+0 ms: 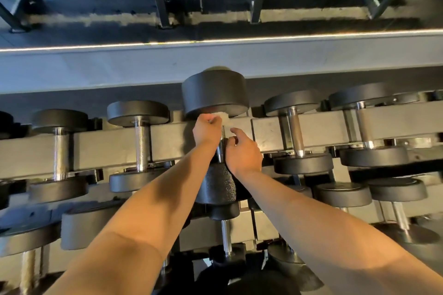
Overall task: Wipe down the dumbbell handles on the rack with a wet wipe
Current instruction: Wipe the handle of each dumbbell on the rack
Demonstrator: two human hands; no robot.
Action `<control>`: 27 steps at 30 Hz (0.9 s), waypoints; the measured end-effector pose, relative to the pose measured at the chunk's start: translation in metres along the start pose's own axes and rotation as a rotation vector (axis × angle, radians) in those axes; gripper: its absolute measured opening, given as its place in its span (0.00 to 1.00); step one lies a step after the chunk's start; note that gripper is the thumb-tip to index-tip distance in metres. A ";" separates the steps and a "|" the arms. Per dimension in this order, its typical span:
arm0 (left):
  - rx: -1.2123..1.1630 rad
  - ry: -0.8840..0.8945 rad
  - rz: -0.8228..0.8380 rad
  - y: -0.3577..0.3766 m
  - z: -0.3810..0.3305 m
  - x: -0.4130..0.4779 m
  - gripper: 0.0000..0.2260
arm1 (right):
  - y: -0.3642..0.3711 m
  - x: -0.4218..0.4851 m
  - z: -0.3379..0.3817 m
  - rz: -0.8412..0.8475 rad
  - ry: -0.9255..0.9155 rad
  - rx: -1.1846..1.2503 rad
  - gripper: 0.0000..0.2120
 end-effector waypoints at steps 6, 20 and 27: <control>0.261 -0.024 0.191 -0.020 0.017 -0.008 0.16 | -0.002 0.000 0.002 0.070 -0.021 -0.053 0.17; -0.280 -0.236 0.035 0.010 0.002 0.007 0.10 | -0.003 -0.003 0.006 0.072 -0.015 -0.037 0.26; 0.156 -0.031 0.212 -0.006 0.003 -0.005 0.09 | -0.008 -0.003 0.004 0.047 -0.050 -0.028 0.28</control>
Point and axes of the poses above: each hand's wrist, its own x-axis towards the middle knuckle, its own y-axis out of the palm, z = x × y, the point moved 2 cm from there along x, towards the middle knuckle, and after that the axes turned 12 degrees about -x, right-handed, at the moved point
